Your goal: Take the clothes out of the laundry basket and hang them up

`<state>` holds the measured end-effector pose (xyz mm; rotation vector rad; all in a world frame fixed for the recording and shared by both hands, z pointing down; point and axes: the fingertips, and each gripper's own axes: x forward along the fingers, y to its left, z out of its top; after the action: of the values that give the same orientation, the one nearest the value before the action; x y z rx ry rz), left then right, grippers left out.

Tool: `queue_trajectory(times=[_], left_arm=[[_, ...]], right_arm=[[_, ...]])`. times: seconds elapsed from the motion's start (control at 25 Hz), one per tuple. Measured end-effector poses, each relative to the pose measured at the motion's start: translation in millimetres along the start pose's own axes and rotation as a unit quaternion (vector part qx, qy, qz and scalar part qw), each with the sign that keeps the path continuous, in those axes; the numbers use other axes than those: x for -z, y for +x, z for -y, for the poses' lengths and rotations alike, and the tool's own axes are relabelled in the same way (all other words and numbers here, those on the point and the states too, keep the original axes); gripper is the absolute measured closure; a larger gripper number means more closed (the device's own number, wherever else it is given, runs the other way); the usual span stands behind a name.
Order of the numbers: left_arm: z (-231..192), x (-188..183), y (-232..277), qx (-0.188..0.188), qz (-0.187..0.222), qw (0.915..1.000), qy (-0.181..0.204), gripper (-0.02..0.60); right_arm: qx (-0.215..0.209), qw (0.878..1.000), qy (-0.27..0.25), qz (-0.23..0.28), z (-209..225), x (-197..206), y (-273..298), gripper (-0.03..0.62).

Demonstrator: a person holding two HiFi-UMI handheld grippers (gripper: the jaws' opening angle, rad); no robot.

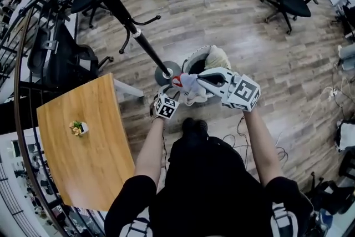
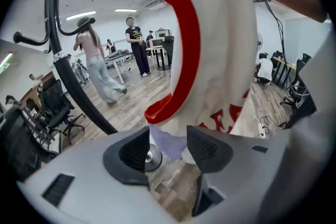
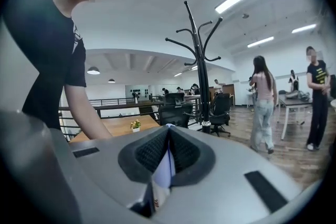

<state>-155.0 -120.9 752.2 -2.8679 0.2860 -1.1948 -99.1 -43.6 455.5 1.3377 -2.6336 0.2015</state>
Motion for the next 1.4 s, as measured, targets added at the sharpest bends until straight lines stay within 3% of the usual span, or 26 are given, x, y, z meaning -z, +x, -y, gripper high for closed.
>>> queue_trajectory(times=[0.12,0.24,0.28,0.36,0.52,0.92,1.4], left_arm=[[-4,-9,23,0.009,-0.015,0.9998,0.006,0.313],[-2,-16,42,0.049,-0.021,0.9982,-0.025,0.272],[4,-24,43,0.071,-0.013,0.9966,-0.041,0.316],[21,-39,42,0.113,0.004,0.9909,-0.073,0.546],[35,-43,37,0.139,0.004,0.9866,-0.086,0.554],[-20,-40,-8,0.053,0.040,0.9933,-0.094,0.555],[-74,-79,-84,-0.033,0.106,0.9903,-0.084,0.555]], right_arm=[[0.003,1.000,-0.003,0.015,-5,-11,-20,0.579],[0.012,1.000,-0.009,0.013,-6,-14,-35,0.579],[0.018,1.000,-0.007,0.013,-6,-13,-40,0.579],[0.032,0.999,0.008,0.018,-2,-8,-51,0.579],[0.071,0.997,0.029,0.018,14,9,-68,0.579],[0.162,0.985,0.054,0.003,47,47,-86,0.579],[0.220,0.971,0.089,0.000,74,72,-92,0.579]])
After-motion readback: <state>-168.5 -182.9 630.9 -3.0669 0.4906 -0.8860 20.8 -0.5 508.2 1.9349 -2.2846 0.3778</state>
